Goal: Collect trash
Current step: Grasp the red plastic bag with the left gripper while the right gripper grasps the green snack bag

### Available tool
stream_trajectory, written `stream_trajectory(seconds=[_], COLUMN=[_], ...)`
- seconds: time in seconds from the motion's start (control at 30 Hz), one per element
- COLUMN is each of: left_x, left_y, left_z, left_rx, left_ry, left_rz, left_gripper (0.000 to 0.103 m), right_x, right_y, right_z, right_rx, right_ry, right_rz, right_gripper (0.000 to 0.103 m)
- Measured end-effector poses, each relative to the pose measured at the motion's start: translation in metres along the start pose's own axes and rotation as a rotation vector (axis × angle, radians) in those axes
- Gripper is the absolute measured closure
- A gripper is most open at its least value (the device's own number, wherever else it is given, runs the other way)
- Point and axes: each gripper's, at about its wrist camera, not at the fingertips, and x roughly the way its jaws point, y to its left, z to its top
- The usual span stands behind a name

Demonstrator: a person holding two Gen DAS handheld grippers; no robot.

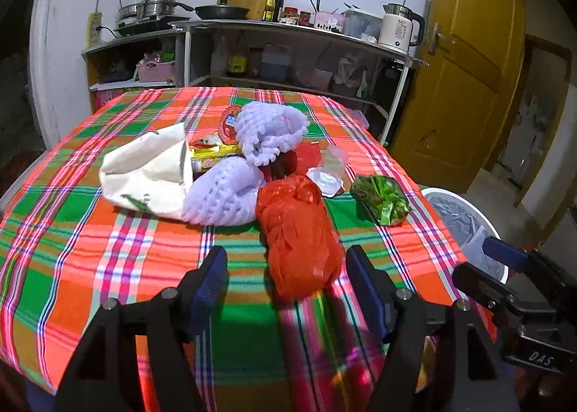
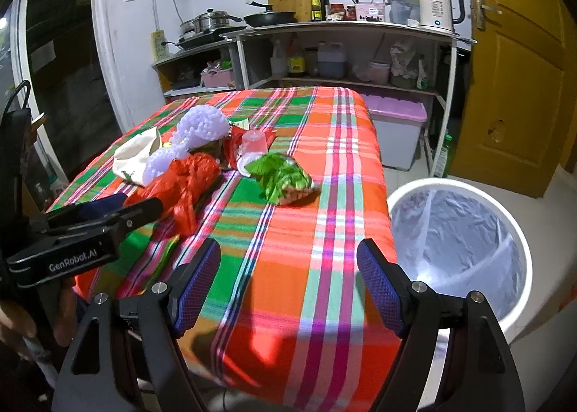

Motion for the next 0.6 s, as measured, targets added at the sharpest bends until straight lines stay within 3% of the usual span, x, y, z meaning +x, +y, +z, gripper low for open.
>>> stream_trajectory(seconds=[0.27, 0.6], left_x=[0.019, 0.033], left_y=[-0.003, -0.007], left_z=[0.008, 0.007], left_rx=[0.012, 0.031], left_ry=[0.023, 0.051], left_rz=[-0.02, -0.007], left_gripper=[0.034, 0.054], right_x=[0.042, 0.105], right_y=[-0.006, -0.016], right_z=[0.03, 0.053], right_rx=[-0.023, -0.023], right_ry=[0.025, 0.146], right_rz=[0.033, 0.067], right_gripper=[0.025, 0.025])
